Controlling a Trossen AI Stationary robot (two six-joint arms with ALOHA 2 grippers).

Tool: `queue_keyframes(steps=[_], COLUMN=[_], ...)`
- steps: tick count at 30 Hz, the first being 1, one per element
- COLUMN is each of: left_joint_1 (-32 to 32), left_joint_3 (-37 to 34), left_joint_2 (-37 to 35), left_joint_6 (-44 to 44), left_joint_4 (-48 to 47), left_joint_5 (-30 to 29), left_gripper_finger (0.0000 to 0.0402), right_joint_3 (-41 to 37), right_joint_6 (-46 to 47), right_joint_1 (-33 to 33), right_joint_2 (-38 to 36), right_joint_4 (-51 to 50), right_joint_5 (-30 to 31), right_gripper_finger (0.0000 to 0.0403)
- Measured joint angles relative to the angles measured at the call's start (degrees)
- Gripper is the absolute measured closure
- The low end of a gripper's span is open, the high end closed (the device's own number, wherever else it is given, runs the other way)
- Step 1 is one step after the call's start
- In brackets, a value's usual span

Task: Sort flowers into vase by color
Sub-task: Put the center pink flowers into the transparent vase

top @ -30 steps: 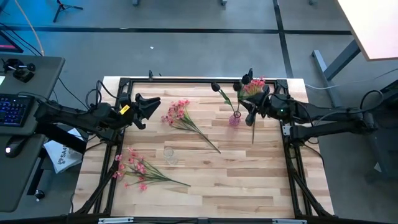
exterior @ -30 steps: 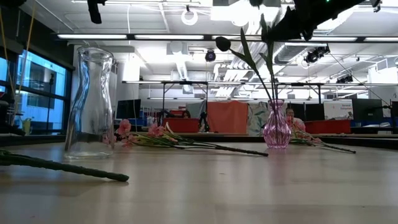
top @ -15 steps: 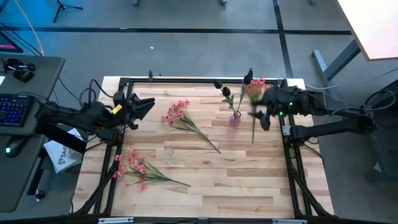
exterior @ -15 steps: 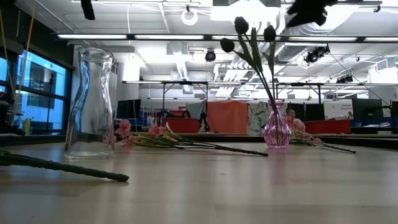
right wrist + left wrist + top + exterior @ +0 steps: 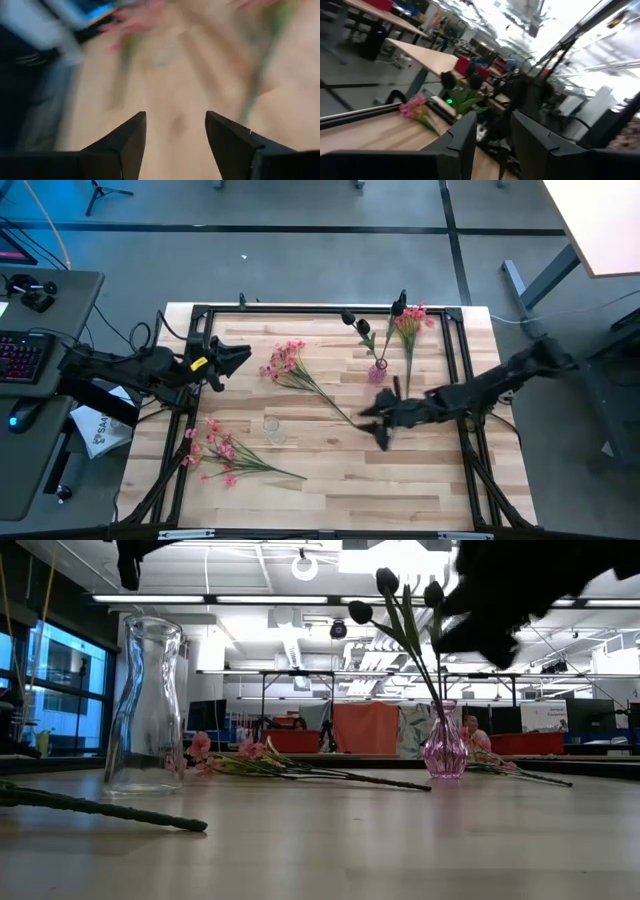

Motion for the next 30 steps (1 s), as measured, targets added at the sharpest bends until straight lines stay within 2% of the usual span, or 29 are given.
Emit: queue_keyframes(steps=[3,8,10,13,16,23,30], left_joint_1=[0.04,0.04,0.04,0.04,0.04,0.04,0.02], left_joint_3=[0.0,0.0,0.0,0.0,0.0,0.0,0.0], left_joint_2=[0.0,-0.02,-0.03,-0.04,-0.04,-0.02,-0.11], left_joint_6=[0.3,0.27,0.28,0.25,0.22,-0.47,-2.66], left_joint_4=[-1.56,-1.8,-1.91,-2.13,-3.36,-9.06,-13.6], left_joint_5=[-1.27,-0.8,0.01,2.09,3.31,3.85,7.5], left_gripper_finger=[0.0291,0.0291,0.0291,0.0291,0.0291,0.0291,0.0291], right_joint_3=[5.03,14.05,16.67,18.86,20.61,23.92,24.38], right_joint_6=[-6.04,-12.75,-13.15,-7.33,-3.02,-4.76,-4.43], right_joint_1=[-2.54,-6.67,-8.09,-10.52,-12.88,-14.76,-15.0], right_joint_2=[8.5,20.11,23.84,28.47,31.58,36.55,40.13], right_joint_4=[-0.33,-1.47,-3.02,-4.5,-4.43,-4.23,-5.07], right_joint_5=[6.06,6.98,7.35,8.8,6.52,5.11,3.71], right_gripper_finger=[0.0208,0.0208,0.0208,0.0208,0.0208,0.0215,0.0235])
